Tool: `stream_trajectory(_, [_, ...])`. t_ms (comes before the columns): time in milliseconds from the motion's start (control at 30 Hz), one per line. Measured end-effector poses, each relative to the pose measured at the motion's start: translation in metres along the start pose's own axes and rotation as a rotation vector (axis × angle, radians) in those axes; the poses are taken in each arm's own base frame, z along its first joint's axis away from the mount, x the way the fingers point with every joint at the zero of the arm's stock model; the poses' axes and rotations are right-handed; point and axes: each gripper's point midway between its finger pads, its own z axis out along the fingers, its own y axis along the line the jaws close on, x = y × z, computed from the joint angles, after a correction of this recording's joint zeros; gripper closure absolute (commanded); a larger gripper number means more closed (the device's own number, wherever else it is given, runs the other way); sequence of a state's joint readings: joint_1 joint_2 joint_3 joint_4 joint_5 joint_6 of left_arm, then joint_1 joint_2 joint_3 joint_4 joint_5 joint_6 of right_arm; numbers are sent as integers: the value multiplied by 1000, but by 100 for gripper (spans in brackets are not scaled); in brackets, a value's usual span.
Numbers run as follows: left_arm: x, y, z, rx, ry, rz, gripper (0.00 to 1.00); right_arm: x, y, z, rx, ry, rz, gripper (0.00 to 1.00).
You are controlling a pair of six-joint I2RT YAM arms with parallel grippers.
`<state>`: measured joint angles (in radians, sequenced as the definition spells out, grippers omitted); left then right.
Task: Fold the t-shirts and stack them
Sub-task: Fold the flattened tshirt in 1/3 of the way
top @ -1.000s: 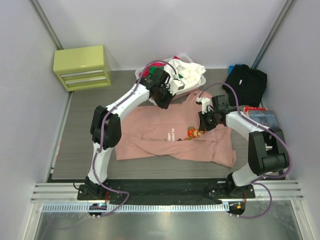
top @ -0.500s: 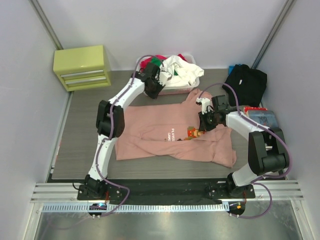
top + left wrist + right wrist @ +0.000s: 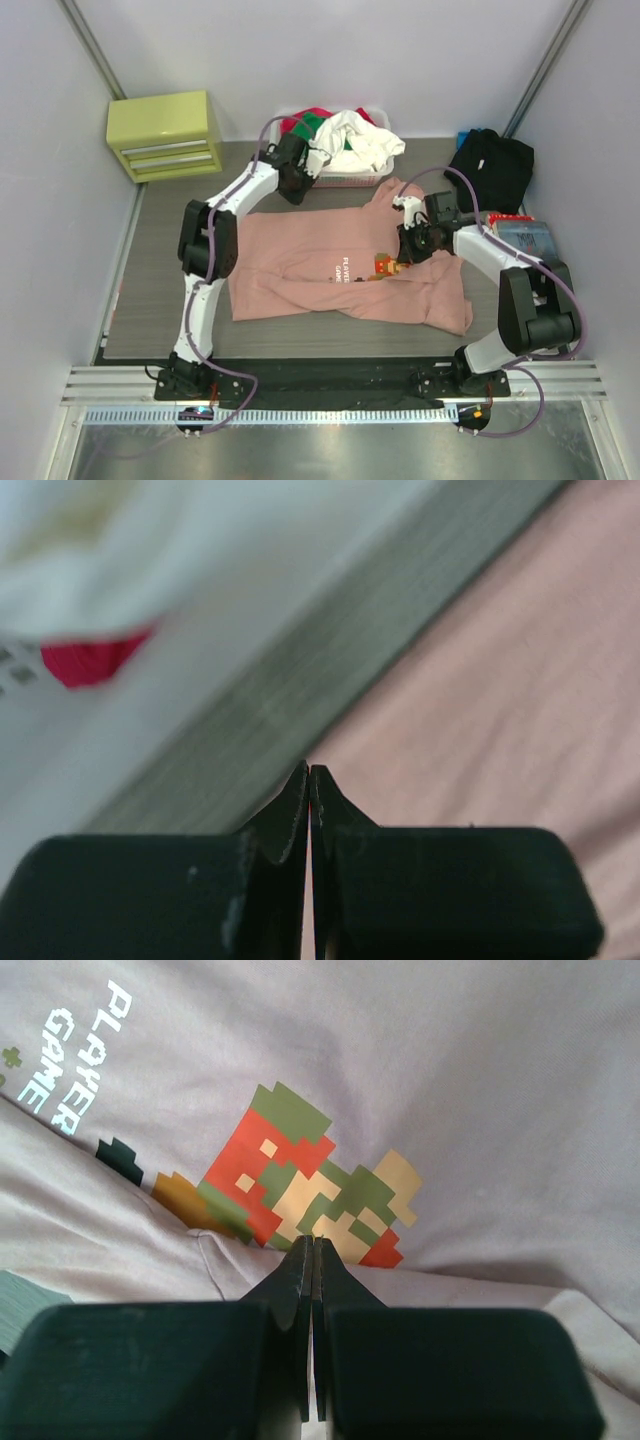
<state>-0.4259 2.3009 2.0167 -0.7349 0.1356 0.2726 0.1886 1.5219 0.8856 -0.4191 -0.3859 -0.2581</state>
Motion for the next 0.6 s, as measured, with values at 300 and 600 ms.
stream_trajectory(300, [-22,-37,-149,-32,-215,29,100,-46,19,-73,64,-254,-115,99])
stream_trajectory(600, [62,-61,-193,-15,-171,-59,100,-27,14,-112,208,-288,-140,98])
